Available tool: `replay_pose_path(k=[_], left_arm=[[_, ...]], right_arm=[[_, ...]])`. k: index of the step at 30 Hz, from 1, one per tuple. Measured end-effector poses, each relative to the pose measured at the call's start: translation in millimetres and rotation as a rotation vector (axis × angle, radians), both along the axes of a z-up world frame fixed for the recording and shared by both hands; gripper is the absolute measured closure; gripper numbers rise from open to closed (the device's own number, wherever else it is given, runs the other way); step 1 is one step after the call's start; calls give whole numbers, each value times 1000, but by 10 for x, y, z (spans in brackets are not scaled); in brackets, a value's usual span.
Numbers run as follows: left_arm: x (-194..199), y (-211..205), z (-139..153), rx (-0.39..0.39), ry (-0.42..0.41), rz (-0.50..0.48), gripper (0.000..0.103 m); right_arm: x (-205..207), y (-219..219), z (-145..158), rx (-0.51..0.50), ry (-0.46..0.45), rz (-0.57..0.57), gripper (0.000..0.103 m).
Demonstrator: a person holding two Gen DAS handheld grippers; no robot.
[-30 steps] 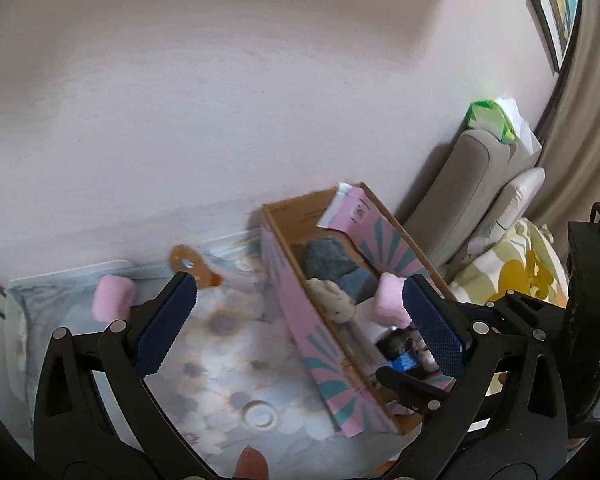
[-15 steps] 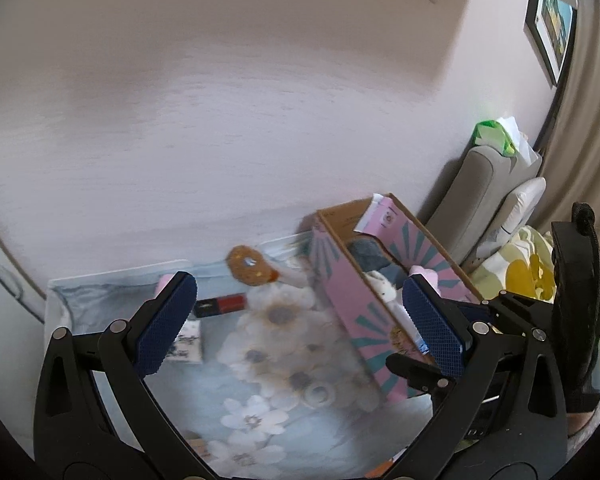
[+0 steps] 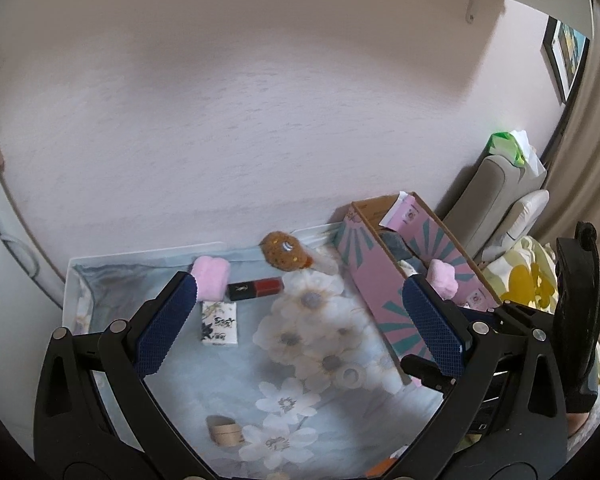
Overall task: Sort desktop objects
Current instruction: 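Move both tools back over the tray toward the beige jar and tape roll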
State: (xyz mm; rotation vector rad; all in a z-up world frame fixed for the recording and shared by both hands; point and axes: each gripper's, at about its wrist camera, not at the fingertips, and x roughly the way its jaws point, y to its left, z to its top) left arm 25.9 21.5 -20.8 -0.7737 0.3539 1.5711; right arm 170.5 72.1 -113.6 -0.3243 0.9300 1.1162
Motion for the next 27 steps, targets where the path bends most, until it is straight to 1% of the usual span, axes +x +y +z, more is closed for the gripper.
replay_pose_path(k=[5, 7, 12, 15, 19, 21, 25, 27], left_arm=[[-126, -89, -39, 1, 6, 4, 1], [-190, -136, -59, 3, 13, 13, 1], [-396, -293, -124, 9, 54, 49, 1], [-514, -440, -236, 17, 59, 62, 1], [-603, -634, -573, 13, 15, 97, 1], [-582, -761, -835, 11, -1, 108, 1], [-461, -865, -1388, -68, -5, 108, 4], [-398, -883, -1600, -93, -4, 100, 6]], right_arm=[[-26, 37, -20, -5, 5, -16, 29], [-26, 57, -53, -22, -2, -22, 29], [22, 30, -120, -30, 0, -48, 29], [8, 14, -188, -24, 13, -60, 29], [-124, 30, -391, -13, 8, -95, 29], [-199, 33, -538, -13, 11, -118, 29], [-340, -49, -922, -10, 28, -187, 29], [-381, -56, -1066, -25, 18, -209, 29]])
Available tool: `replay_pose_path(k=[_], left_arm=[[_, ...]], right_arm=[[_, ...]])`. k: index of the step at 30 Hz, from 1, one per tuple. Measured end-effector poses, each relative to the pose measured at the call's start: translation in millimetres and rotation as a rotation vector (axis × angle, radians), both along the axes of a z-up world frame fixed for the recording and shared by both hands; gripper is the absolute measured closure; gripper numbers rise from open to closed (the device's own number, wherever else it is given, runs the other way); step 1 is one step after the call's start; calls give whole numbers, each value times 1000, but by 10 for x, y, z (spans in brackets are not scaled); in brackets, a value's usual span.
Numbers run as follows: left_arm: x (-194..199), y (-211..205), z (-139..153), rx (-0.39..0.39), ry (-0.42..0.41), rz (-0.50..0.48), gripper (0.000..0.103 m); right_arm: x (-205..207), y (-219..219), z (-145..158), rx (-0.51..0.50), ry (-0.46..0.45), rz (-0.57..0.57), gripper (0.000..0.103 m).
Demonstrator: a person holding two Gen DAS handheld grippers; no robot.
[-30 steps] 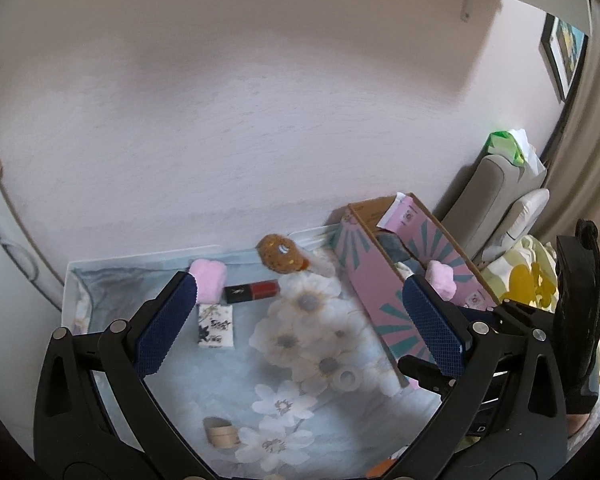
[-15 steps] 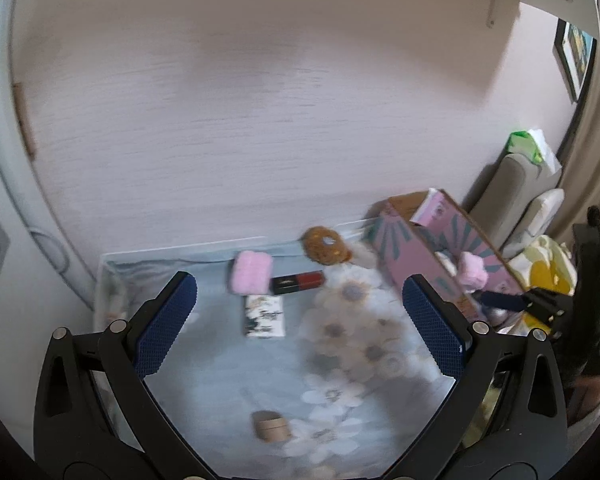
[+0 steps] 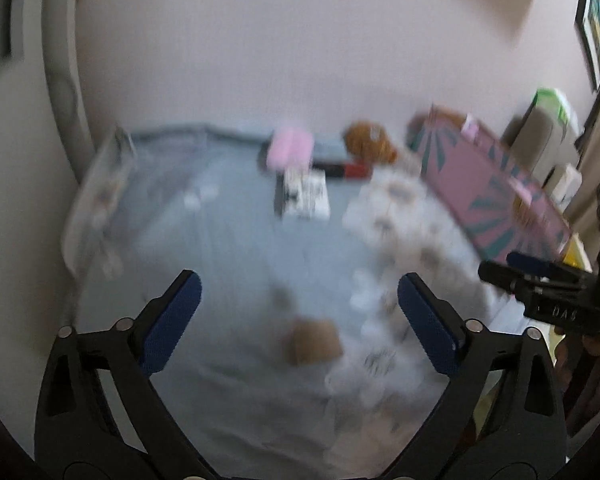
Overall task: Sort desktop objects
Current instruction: 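Move both tools back over the tray toward the beige jar and tape roll, then grasp the beige jar with the left tool while the right tool grasps the clear tape roll, then carry the beige jar and tape roll with both tools over the cardboard box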
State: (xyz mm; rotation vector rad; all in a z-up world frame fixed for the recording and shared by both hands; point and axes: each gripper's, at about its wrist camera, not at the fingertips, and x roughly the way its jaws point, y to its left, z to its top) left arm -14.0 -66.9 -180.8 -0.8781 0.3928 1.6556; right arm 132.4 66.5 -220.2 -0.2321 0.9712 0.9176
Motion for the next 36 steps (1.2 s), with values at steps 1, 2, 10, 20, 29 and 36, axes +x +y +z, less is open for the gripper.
replay_pose_path(k=[1, 2, 10, 20, 29, 36], left_arm=[[35, -13, -100, -10, 5, -5, 8], [66, -9, -189, -26, 11, -10, 12], [162, -40, -461, -46, 34, -25, 28], [184, -32, -542, -62, 26, -25, 52], [133, -7, -548, -63, 18, -15, 73], [143, 18, -499, -68, 11, -20, 73]], right_arm=[[-19, 9, -92, -15, -4, -3, 29], [-30, 24, -162, -28, -7, -7, 29], [-53, 181, -389, -51, -74, 36, 34], [-95, 378, -441, -81, -138, 92, 40], [44, 367, -495, -82, -102, 72, 64], [20, 349, -481, -73, -114, 85, 64]])
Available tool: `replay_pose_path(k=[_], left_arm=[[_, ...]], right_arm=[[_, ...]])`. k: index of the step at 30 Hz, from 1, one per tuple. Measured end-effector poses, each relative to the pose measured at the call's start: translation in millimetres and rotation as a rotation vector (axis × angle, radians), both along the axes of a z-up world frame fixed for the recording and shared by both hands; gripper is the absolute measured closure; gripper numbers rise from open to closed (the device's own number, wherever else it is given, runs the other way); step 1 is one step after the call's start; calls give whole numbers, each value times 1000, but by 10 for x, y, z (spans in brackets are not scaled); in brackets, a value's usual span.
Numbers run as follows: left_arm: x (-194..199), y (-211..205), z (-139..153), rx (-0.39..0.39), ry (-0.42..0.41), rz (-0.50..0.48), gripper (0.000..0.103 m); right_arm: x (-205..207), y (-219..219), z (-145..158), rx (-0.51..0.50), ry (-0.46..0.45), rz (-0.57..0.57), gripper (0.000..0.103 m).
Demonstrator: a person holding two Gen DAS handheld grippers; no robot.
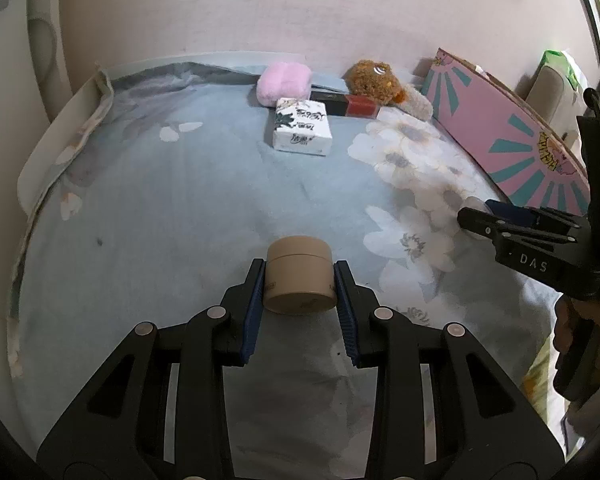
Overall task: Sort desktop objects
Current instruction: 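Carry the beige jar and tape roll with both tools over the cardboard box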
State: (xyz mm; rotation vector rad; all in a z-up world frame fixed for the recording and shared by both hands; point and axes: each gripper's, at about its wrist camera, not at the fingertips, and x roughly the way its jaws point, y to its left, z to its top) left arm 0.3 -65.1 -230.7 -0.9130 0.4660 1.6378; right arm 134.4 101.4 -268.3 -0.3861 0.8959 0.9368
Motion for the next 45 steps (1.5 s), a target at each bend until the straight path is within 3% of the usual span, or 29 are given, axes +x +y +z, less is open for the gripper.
replay_pose_path(k=[10, 16, 21, 27, 36, 45], left_arm=[[44, 112, 387, 33, -37, -50, 73], [95, 410, 824, 43, -79, -97, 73], [250, 742, 1334, 107, -91, -143, 73], [496, 1169, 1798, 186, -118, -187, 73], [984, 1885, 2021, 196, -160, -231, 73], [1636, 2540, 1809, 138, -195, -294, 73]], right_arm=[[60, -41, 260, 47, 42, 32, 64], [136, -57, 738, 111, 42, 87, 64], [365, -150, 1237, 153, 11, 115, 64], [693, -365, 1532, 148, -8, 104, 64], [1164, -754, 1395, 75, 36, 67, 64], [1501, -1097, 1189, 46, 86, 74, 64]])
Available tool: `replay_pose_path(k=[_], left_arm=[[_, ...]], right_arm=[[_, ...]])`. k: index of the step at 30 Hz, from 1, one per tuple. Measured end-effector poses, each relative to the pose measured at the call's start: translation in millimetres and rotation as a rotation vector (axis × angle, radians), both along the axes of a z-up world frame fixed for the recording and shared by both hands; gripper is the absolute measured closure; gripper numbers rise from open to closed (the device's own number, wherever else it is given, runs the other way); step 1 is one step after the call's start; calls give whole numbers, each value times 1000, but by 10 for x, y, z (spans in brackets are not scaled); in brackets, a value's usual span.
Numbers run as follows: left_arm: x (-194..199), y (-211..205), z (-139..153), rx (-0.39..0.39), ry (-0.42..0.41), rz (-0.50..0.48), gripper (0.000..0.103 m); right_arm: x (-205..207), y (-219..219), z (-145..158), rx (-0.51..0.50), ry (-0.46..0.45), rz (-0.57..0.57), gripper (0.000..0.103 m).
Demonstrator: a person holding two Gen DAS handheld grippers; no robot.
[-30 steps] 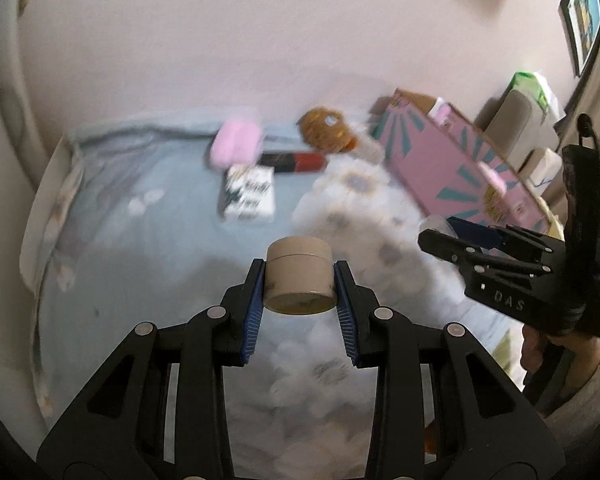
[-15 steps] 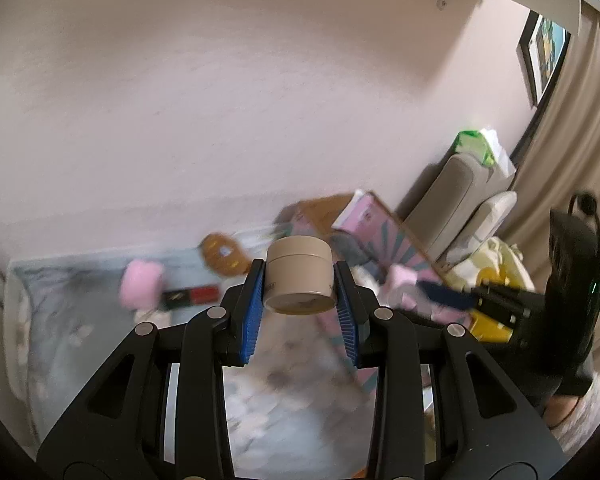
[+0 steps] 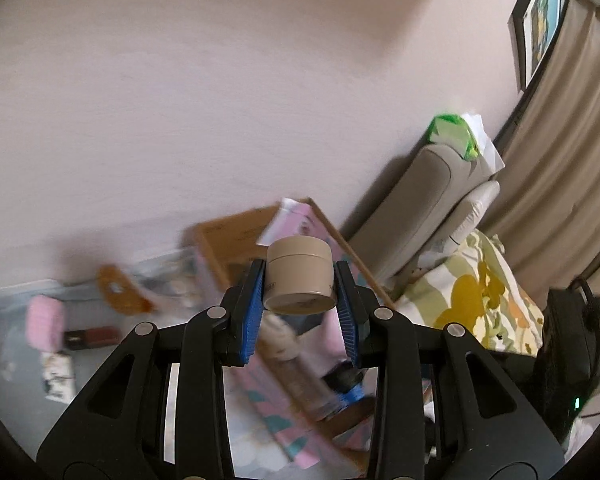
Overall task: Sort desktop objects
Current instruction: 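Carry the beige jar and tape roll with both tools over the cardboard box, then open both tools to drop the jar and tape roll into the box, then move both tools back over the bed toward the white box and brown plush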
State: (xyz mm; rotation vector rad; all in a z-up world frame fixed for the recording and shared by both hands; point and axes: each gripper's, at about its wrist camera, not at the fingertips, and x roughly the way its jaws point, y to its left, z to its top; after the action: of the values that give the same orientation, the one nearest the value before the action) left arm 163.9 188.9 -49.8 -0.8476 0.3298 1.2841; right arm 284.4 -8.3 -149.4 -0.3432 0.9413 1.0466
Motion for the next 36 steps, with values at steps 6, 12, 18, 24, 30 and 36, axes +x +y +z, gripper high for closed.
replay_pose_path(k=[6, 12, 18, 24, 30, 36], left_arm=[[440, 418, -256, -58, 17, -50, 73], [639, 631, -445, -108, 33, -72, 73], [647, 693, -542, -146, 45, -77, 73], [683, 819, -623, -238, 69, -66, 58], [639, 735, -540, -195, 102, -45, 0], [482, 614, -479, -192, 73, -19, 0]], right_arm=[[99, -93, -215, -25, 45, 33, 64], [200, -125, -276, -13, 57, 53, 64], [232, -61, -328, -5, 77, 71, 64], [266, 15, -415, -59, 79, 79, 41], [253, -10, -422, -52, 62, 54, 28], [183, 25, -387, -63, 38, 54, 28]])
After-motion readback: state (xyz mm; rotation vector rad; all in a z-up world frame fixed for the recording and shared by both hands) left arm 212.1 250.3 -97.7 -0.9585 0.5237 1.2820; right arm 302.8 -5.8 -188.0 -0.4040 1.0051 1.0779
